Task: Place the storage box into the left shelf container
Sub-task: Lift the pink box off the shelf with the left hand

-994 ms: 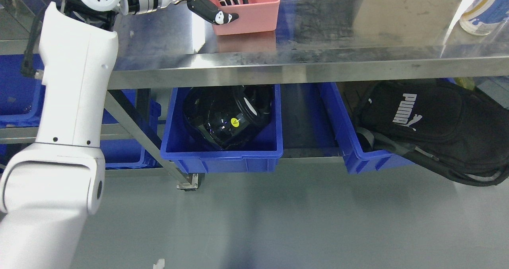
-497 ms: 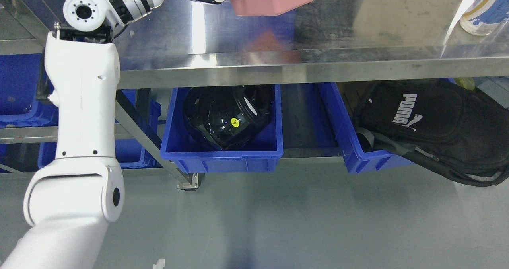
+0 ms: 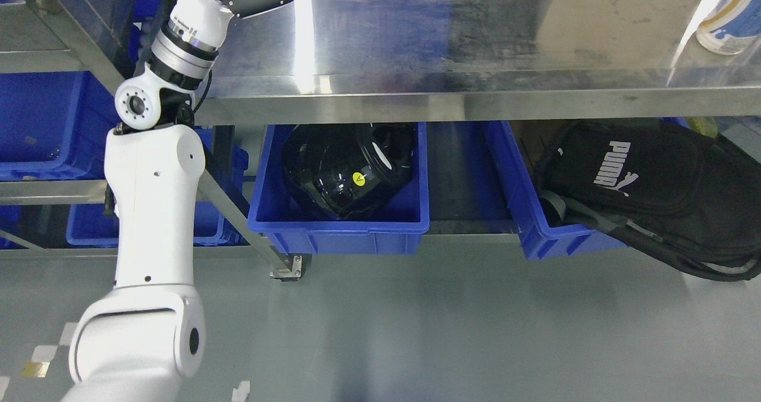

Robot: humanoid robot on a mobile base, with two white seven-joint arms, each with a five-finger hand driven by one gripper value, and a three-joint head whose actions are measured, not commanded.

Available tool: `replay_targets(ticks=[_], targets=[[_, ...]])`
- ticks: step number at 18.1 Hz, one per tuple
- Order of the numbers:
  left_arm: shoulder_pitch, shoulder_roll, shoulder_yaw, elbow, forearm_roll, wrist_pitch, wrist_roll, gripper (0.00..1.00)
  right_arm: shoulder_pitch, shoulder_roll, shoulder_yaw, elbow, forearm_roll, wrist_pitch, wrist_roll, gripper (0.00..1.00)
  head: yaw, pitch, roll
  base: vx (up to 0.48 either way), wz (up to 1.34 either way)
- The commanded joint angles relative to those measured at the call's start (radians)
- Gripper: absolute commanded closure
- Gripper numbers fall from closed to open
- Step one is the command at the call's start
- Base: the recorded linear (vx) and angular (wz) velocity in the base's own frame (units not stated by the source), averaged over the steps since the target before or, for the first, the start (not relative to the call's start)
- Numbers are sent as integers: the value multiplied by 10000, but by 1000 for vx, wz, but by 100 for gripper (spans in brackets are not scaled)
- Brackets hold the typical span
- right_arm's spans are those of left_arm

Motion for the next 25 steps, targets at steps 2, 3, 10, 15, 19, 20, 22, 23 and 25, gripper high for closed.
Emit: replay_targets(ticks=[2,3,10,15,19,20,22,23,25], targets=[[2947,17,-2529,-4352,1181,-889,2289,99,-46,-175,1,-175,-215,19,-19,0,0,0,0,-43,195],[3363,17,-2868,-4799,1181,-920,2354,99,-31,-175,1,-175,-215,19,-4,0,0,0,0,-50,259],[5865,17,-3562,-5556,1166,-1550,2201,99,-46,-175,1,-175,-215,4,-19,0,0,0,0,-90,436],[7016,17,-3485,-5540,1166,-1550,2201,99,-31,-175,1,-175,-215,19,-19,0,0,0,0,-97,572],[7906,17,-3470,-5510,1181,-1550,2201,99,-46,-175,1,-175,-215,19,-19,0,0,3,0,-61,906],[8075,17,-3454,-5494,1166,-1550,2201,99,-31,-175,-14,-175,-215,19,-19,0,0,4,0,-31,1044],[8336,17,-3439,-5464,1181,-1550,2201,99,-46,-175,1,-175,-215,19,-19,0,0,5,0,24,1071],[8443,17,-3439,-5464,1181,-1550,2201,99,-47,-175,1,-175,-215,19,-4,0,0,6,0,45,1034],[8582,17,-3393,-5464,1181,-1550,2201,99,-31,-175,1,-175,-215,4,-4,0,0,7,0,54,1007]])
